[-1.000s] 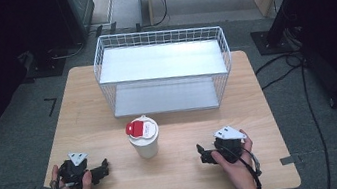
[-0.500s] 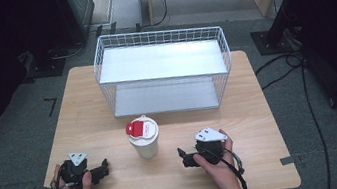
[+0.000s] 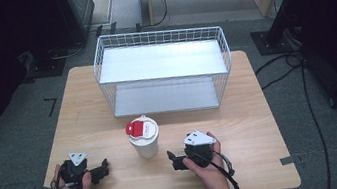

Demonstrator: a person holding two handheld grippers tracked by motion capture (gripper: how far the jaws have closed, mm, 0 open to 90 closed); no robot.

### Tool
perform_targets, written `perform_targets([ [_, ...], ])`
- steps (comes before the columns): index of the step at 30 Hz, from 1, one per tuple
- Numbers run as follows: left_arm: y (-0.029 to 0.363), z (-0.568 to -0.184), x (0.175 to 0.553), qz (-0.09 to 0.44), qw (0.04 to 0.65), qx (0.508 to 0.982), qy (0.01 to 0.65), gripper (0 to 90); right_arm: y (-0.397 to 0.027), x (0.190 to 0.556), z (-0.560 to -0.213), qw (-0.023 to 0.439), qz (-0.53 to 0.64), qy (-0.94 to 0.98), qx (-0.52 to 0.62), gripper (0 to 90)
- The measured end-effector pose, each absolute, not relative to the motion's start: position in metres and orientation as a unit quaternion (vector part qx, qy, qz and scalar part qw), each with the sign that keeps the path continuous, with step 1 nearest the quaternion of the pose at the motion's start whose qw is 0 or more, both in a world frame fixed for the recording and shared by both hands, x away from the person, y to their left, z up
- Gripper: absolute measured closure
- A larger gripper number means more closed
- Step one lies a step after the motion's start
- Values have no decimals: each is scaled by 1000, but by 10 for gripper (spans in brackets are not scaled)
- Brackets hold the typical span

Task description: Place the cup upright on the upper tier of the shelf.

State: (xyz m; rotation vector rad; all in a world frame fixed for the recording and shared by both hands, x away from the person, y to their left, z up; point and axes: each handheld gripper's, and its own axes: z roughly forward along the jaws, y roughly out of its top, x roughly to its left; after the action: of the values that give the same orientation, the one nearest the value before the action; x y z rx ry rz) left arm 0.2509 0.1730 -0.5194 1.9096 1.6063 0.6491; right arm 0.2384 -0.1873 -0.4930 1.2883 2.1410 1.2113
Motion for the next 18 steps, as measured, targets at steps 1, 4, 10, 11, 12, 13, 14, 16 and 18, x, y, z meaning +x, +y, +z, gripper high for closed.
perform_targets([
  [1, 173, -519, 251, 242, 278, 712, 598, 0, -183, 239, -493, 179, 432, 759, 453, 70],
  [4, 173, -519, 251, 242, 278, 712, 598, 0, -178, 238, -493, 169, 439, 762, 445, 72],
  [10, 173, -519, 251, 241, 278, 711, 599, 0, -166, 238, -490, 163, 451, 766, 428, 80],
  [11, 173, -519, 251, 241, 278, 711, 599, 0, -166, 238, -490, 163, 451, 766, 428, 80],
  [12, 173, -519, 251, 241, 278, 711, 599, 0, -162, 239, -489, 160, 457, 764, 425, 80],
  [13, 173, -519, 251, 241, 278, 711, 599, 0, -160, 239, -488, 159, 461, 763, 424, 81],
  [14, 173, -519, 251, 241, 278, 711, 599, 0, -159, 239, -488, 159, 464, 763, 421, 88],
  [16, 173, -519, 251, 241, 278, 711, 599, 0, -157, 239, -487, 158, 469, 761, 420, 125],
  [18, 173, -519, 251, 241, 278, 711, 599, 0, -152, 240, -487, 158, 475, 757, 421, 142],
])
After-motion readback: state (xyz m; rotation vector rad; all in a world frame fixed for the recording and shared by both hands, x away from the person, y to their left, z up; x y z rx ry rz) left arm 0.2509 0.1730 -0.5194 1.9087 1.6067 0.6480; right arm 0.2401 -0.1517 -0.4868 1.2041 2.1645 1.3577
